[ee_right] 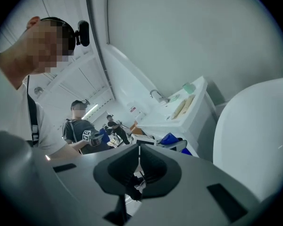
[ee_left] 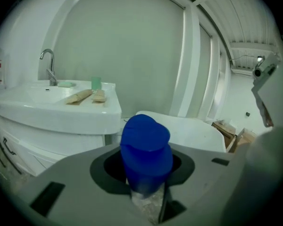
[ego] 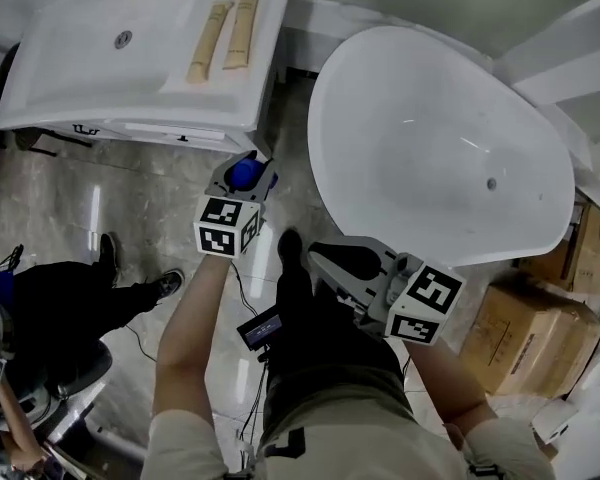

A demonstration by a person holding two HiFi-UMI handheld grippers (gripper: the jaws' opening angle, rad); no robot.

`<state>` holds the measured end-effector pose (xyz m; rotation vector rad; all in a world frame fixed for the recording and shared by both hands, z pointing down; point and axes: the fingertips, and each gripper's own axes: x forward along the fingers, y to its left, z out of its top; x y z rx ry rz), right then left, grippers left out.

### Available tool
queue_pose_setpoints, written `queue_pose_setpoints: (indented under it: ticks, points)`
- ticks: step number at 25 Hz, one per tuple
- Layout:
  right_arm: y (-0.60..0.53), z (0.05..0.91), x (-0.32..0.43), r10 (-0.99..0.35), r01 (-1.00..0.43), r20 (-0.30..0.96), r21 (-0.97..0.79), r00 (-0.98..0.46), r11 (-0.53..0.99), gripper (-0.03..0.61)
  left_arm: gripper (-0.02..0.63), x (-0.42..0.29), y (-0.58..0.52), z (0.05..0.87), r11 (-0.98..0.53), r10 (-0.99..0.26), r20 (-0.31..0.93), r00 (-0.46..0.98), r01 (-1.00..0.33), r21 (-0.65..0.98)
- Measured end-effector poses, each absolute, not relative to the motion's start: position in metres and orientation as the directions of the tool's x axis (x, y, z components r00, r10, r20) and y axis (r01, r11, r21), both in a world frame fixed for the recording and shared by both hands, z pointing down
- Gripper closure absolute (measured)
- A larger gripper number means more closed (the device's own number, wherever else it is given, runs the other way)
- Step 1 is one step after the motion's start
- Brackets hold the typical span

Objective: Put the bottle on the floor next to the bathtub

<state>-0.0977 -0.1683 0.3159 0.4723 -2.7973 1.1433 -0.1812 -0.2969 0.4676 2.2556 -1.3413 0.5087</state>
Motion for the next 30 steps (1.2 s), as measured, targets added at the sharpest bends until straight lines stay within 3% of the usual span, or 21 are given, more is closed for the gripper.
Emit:
queue_pose_setpoints:
  ticks: [8, 15, 30]
  points:
    - [-0.147, 0.351, -0.076, -0.235, -0.289, 0.173, -0.667, -0.956, 0.687, 0.551, 0.431, -0.159, -0.291, 0.521, -0.322, -0.745, 0.555, 0.369, -0.928, 0.186]
    - [-0.104, 0.393, -0.090, -0.180, -0.259, 0.186, -0.702, -0.966, 0.664, 0.551, 0.431, -0.154, -0.277, 0.561, -0.331, -0.729, 0.580, 0.363, -0.929, 0.165]
    - [-0.104, 0.592, -0.149, -0.181, -0.335, 0.289, -0.682, -0.940, 0.650, 0.551, 0.431, -0.154, -0.312, 0.751, -0.417, -0.689, 0.564, 0.455, -0.885, 0.205]
